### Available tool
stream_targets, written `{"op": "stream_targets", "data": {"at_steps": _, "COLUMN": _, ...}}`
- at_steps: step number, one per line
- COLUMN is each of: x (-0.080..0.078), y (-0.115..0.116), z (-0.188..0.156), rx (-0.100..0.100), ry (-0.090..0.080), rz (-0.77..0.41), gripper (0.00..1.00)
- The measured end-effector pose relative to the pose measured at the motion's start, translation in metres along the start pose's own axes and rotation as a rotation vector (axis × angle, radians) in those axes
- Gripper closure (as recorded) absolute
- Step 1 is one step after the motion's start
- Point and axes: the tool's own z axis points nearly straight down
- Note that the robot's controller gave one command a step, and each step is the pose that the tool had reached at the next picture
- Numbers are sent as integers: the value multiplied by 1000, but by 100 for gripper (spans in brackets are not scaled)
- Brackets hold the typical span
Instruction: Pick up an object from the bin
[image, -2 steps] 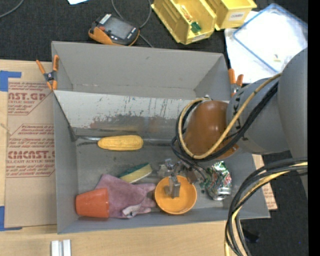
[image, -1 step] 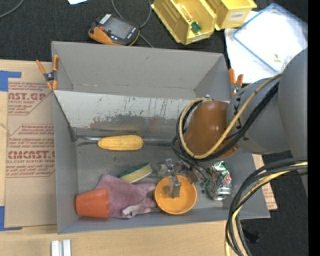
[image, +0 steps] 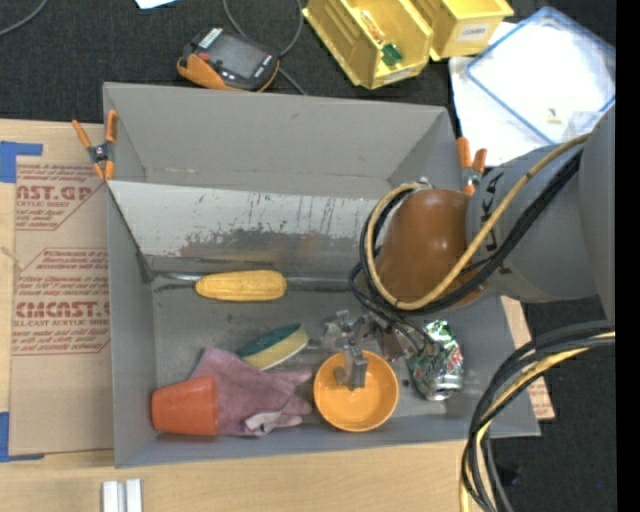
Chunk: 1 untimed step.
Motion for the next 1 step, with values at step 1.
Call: {"op": "stream_targets", "data": {"at_steps": 1, "x": -1, "y": 1, "z": -23, "rx": 0, "ry": -3, "rz": 0, "gripper": 100}}
